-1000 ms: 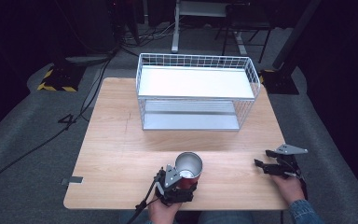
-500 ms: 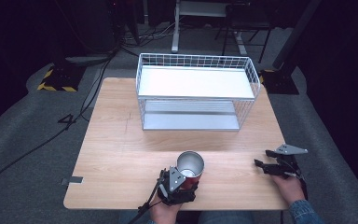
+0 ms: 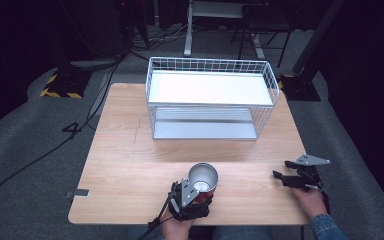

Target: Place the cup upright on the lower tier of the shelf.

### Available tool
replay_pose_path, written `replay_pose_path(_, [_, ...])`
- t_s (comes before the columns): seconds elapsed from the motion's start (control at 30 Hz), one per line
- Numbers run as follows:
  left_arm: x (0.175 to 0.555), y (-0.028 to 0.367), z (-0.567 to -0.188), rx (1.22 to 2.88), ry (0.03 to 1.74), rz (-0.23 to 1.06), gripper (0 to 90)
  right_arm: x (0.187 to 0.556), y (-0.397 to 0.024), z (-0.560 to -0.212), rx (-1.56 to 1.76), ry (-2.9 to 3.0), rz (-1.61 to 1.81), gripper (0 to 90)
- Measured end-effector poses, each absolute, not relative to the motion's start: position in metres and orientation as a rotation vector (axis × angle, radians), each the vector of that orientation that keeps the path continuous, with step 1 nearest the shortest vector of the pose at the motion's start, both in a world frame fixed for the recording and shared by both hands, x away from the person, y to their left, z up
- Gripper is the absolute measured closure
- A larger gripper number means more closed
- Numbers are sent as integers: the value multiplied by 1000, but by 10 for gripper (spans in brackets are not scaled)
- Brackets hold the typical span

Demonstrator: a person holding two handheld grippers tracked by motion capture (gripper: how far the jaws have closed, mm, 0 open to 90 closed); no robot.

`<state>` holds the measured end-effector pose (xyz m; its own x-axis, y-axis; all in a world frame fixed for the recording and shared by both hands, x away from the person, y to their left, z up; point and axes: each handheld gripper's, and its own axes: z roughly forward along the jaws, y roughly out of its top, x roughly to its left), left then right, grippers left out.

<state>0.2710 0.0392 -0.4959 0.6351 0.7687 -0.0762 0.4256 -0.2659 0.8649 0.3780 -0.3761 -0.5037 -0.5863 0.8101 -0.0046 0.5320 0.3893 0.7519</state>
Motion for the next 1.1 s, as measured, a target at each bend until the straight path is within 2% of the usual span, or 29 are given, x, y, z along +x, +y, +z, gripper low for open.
replay_pose_path(0.63, [280, 43, -467, 1898, 925, 467, 169, 378, -376, -504, 1162, 2284, 1032, 279])
replay_pose_path(1.1, [314, 49, -446, 1889, 947, 431, 169, 378, -376, -504, 1163, 2283, 1033, 275])
